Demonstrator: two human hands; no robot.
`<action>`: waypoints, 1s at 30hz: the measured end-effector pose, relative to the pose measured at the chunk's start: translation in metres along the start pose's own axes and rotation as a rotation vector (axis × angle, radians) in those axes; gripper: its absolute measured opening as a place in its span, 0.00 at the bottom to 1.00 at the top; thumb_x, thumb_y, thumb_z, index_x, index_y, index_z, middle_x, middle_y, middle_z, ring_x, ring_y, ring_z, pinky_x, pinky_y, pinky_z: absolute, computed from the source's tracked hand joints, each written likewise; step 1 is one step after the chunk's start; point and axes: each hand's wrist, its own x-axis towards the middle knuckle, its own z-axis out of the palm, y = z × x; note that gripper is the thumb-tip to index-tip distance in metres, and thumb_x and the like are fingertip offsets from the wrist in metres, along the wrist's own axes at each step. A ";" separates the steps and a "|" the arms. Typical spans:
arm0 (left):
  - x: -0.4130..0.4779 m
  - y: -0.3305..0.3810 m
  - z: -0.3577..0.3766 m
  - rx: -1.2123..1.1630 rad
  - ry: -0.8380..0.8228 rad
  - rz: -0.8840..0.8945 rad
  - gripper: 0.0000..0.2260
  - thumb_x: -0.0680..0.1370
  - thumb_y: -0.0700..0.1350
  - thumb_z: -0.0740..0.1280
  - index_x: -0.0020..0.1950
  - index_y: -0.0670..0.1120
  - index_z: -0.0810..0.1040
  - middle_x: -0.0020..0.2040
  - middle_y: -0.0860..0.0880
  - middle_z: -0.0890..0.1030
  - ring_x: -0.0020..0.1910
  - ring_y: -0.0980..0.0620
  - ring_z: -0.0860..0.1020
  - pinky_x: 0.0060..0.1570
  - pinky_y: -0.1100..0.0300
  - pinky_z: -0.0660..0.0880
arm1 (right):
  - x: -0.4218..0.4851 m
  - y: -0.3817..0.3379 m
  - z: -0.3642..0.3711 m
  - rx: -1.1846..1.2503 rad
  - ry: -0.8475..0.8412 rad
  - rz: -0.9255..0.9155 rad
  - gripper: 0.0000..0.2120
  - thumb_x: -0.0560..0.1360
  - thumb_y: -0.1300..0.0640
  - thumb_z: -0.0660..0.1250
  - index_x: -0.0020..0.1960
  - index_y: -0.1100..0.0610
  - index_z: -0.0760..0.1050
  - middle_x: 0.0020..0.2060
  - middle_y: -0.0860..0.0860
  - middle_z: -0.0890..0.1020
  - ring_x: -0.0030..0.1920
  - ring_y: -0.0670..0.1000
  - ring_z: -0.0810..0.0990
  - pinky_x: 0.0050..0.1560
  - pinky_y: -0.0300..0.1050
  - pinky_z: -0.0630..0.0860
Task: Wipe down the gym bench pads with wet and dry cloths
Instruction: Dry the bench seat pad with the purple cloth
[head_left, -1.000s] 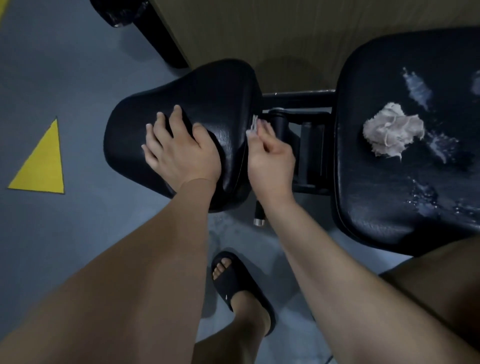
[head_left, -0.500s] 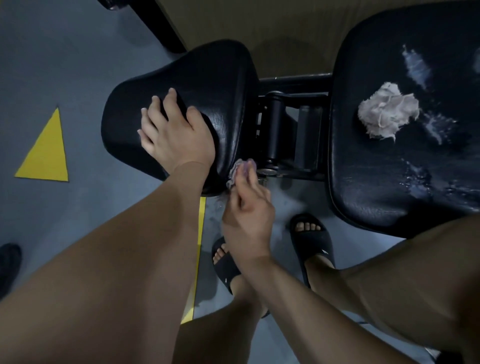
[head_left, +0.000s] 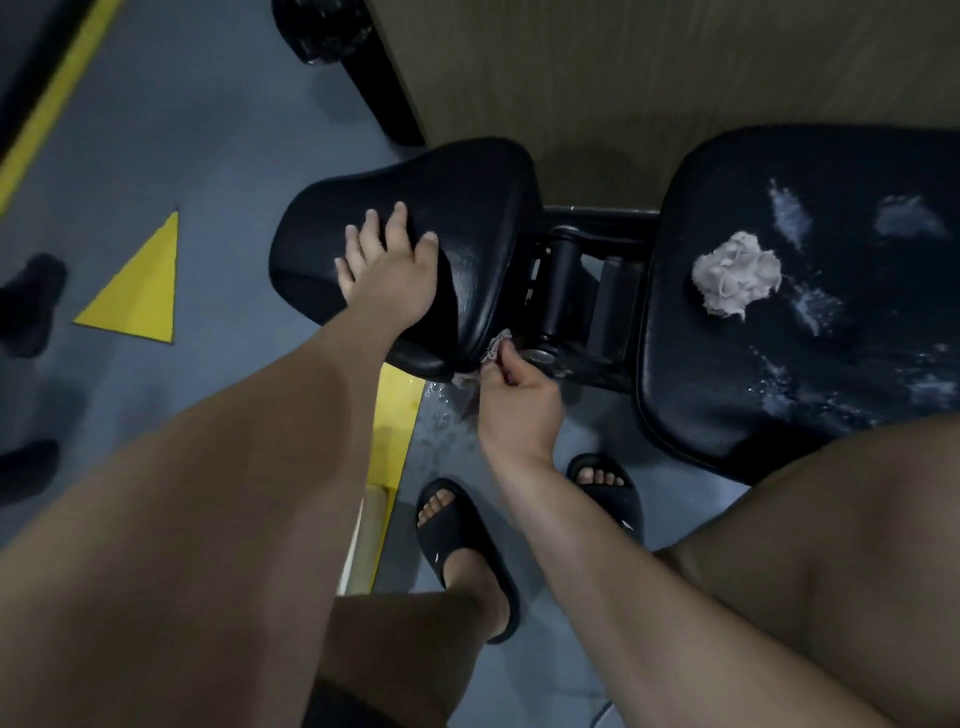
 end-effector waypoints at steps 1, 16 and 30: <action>-0.006 -0.006 -0.003 0.002 -0.016 0.021 0.26 0.84 0.60 0.51 0.82 0.60 0.53 0.83 0.53 0.48 0.82 0.50 0.42 0.78 0.44 0.39 | 0.004 -0.004 -0.004 0.008 0.007 0.008 0.16 0.81 0.60 0.67 0.68 0.56 0.79 0.61 0.50 0.84 0.60 0.44 0.81 0.60 0.27 0.73; -0.069 -0.081 -0.012 -0.203 -0.195 0.094 0.29 0.81 0.54 0.66 0.80 0.63 0.58 0.81 0.56 0.46 0.75 0.47 0.66 0.75 0.55 0.61 | -0.024 0.037 0.016 0.097 0.011 0.172 0.04 0.81 0.65 0.65 0.49 0.58 0.74 0.36 0.49 0.80 0.34 0.42 0.82 0.33 0.32 0.75; -0.069 -0.077 -0.019 -0.208 -0.251 0.104 0.30 0.83 0.50 0.65 0.81 0.60 0.55 0.82 0.53 0.42 0.80 0.51 0.55 0.67 0.67 0.53 | -0.023 0.012 0.016 0.229 0.024 0.161 0.08 0.78 0.61 0.70 0.42 0.55 0.74 0.29 0.48 0.80 0.31 0.47 0.79 0.36 0.40 0.75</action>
